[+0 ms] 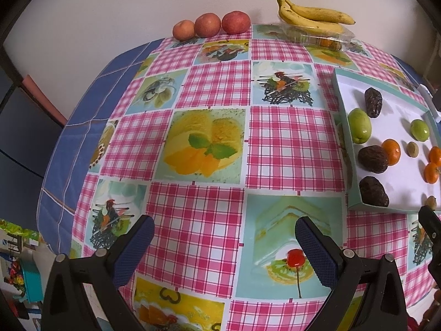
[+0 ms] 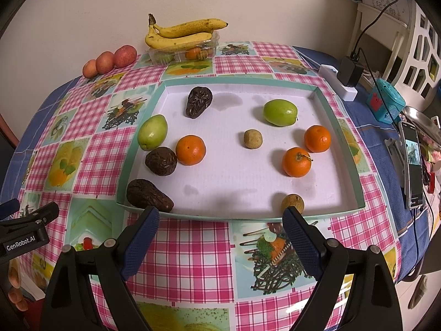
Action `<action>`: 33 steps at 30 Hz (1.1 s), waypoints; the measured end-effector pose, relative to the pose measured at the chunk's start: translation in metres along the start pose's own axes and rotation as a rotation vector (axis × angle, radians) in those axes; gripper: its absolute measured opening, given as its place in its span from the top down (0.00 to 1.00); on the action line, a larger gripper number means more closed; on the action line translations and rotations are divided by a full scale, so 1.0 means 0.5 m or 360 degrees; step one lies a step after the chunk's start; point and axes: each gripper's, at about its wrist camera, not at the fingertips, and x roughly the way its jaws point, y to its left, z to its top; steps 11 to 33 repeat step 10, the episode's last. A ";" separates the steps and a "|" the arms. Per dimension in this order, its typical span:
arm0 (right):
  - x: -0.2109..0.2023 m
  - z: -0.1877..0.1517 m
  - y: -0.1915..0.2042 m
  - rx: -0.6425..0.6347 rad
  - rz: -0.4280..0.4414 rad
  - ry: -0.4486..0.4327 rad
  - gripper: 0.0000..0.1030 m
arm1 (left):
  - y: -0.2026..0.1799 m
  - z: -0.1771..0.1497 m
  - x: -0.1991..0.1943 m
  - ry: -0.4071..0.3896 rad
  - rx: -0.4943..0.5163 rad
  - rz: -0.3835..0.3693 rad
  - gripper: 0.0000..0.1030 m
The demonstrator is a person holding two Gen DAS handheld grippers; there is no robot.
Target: Organize fruits
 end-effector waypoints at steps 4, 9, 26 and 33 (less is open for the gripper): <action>0.000 0.002 0.000 -0.0009 0.0000 0.0004 0.11 | -0.001 -0.002 -0.001 -0.0006 0.0008 0.0014 0.00; 0.001 0.003 0.000 -0.0009 0.0000 0.0005 0.11 | -0.004 -0.002 -0.006 -0.0022 0.0016 -0.0011 0.00; 0.001 0.003 0.000 -0.0009 0.0000 0.0004 0.11 | -0.006 -0.002 -0.007 -0.0022 0.0017 -0.0009 0.00; 0.001 0.003 0.000 -0.0009 0.0000 0.0004 0.11 | -0.006 -0.002 -0.007 -0.0022 0.0017 -0.0009 0.00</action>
